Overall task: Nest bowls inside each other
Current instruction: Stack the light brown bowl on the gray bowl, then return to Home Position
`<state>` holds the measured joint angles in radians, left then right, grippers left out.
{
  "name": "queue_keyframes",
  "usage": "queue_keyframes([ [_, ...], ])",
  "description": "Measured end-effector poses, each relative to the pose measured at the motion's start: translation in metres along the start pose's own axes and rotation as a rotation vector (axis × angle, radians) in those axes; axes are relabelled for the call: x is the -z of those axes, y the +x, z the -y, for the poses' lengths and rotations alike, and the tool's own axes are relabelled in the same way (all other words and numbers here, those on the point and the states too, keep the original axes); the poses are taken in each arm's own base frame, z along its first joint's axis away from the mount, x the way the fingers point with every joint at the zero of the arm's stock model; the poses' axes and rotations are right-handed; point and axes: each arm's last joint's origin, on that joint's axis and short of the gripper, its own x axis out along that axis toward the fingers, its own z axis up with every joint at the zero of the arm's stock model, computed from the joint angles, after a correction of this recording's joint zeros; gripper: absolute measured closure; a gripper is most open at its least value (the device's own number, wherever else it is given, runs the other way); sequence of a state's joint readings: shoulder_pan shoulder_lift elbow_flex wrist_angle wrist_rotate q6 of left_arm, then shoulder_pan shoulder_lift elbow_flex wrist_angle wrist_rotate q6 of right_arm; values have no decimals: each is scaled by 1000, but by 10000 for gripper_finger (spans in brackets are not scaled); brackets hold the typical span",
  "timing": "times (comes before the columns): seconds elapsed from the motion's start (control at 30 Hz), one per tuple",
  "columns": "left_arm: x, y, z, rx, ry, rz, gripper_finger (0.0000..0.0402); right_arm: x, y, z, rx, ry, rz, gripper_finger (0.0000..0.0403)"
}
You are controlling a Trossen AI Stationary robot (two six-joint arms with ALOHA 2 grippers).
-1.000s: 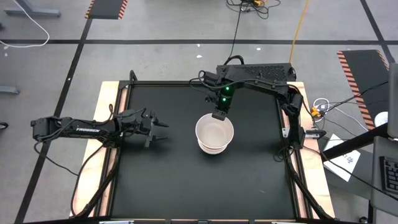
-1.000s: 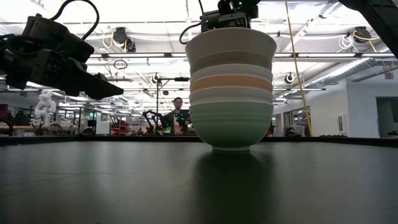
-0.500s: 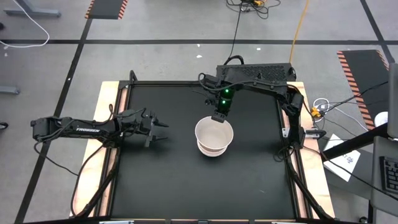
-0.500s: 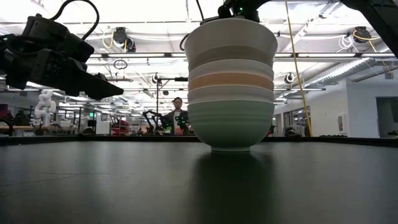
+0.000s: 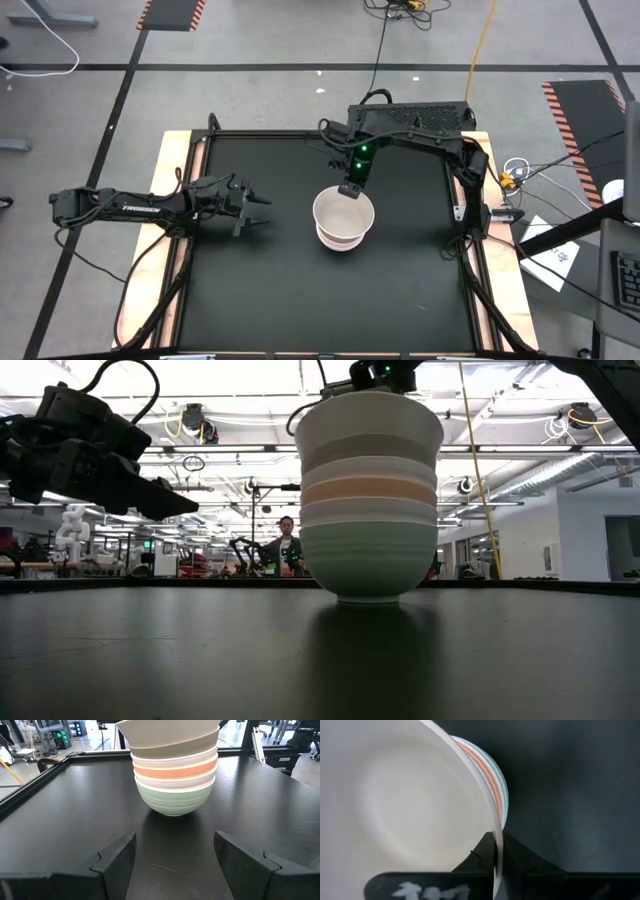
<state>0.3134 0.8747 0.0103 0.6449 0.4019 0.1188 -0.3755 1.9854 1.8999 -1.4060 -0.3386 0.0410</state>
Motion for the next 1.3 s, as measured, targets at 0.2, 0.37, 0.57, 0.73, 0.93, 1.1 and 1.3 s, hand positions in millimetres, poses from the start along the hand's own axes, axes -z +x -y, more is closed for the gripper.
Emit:
queue_keyframes([
  [0.2,0,0,0,0,-1,0,131,-1,-10,-4,43,-13,28,398],
  [0.37,1,0,0,1,-3,-7,131,-2,-12,-7,43,-18,35,398],
  [0.57,1,0,0,1,-5,-12,131,-2,-12,-7,31,-9,33,398],
  [0.73,2,0,0,2,-9,-21,131,-4,-12,-8,23,-11,53,383],
  [0.93,2,0,0,3,-6,-22,131,-6,-11,-8,22,-16,68,337],
  [1.1,2,0,0,3,-2,-23,131,-6,-11,-8,19,-16,68,299],
  [1.3,2,0,0,3,-2,-22,131,-8,-13,-9,15,-39,97,266],
])
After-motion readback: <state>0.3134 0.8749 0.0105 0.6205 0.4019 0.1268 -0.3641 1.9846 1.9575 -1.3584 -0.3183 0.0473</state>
